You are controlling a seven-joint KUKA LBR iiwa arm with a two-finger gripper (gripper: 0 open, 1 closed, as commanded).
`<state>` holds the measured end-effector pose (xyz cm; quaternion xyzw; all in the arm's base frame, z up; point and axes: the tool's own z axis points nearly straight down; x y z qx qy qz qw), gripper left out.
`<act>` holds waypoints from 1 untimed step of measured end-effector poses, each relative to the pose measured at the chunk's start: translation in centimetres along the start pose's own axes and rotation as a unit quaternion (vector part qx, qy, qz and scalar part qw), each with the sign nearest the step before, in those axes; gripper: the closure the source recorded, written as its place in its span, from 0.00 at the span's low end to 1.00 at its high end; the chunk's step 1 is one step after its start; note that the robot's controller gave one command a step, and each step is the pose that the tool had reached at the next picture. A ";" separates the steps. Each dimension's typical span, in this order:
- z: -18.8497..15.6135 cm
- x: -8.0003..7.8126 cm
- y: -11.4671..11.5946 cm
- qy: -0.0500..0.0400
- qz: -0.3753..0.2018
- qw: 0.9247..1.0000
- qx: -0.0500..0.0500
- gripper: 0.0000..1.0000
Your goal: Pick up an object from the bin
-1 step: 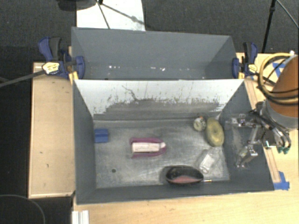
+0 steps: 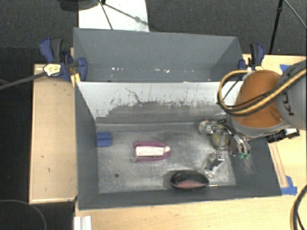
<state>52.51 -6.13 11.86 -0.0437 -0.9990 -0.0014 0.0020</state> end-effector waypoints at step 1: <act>-5.0 2.2 8.4 -0.005 -0.028 1.000 -0.001 0.00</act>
Offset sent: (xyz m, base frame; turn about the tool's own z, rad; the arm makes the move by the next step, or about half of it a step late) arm -0.0156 0.0794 0.0473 -0.0474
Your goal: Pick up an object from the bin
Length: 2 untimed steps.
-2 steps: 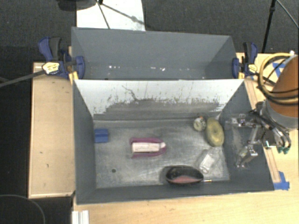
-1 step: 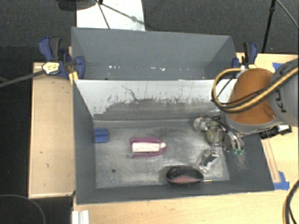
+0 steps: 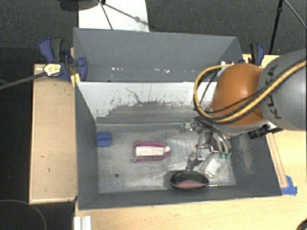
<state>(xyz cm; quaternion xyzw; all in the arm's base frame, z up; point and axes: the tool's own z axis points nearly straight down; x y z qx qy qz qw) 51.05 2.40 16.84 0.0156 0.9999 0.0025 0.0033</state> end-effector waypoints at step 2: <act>9.5 -4.1 7.5 0.001 -0.037 0.999 0.001 0.00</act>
Offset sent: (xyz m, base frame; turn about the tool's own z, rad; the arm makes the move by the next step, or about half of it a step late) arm -0.0224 0.0197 -0.0984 0.0242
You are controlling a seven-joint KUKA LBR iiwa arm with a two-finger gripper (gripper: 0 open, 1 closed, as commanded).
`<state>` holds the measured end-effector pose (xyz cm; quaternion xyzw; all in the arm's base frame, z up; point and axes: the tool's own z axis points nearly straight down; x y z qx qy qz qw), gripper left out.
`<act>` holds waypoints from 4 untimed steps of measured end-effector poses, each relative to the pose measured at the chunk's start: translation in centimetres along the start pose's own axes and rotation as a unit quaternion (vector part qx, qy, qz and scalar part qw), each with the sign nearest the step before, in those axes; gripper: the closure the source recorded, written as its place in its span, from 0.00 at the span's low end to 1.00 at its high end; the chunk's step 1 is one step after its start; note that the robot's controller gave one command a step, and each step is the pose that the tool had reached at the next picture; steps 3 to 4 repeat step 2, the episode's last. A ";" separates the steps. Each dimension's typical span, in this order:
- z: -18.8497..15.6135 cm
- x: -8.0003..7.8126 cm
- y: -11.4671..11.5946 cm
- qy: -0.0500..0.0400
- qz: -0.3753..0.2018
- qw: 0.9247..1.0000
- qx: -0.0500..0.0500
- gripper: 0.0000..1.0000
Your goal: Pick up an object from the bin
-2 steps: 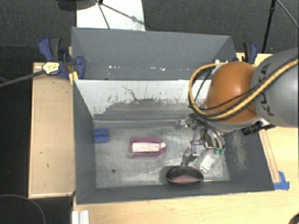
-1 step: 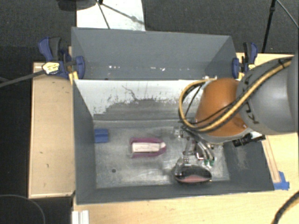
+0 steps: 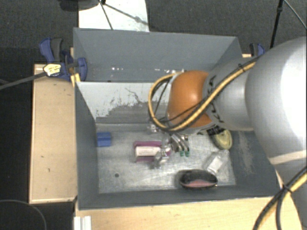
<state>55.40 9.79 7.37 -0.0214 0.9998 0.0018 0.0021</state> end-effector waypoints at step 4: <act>-17.0 0.1 -2.3 -0.003 -0.012 1.000 0.002 1.00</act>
Offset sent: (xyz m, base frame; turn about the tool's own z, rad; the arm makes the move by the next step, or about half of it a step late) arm 0.0000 0.0000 0.0000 0.0000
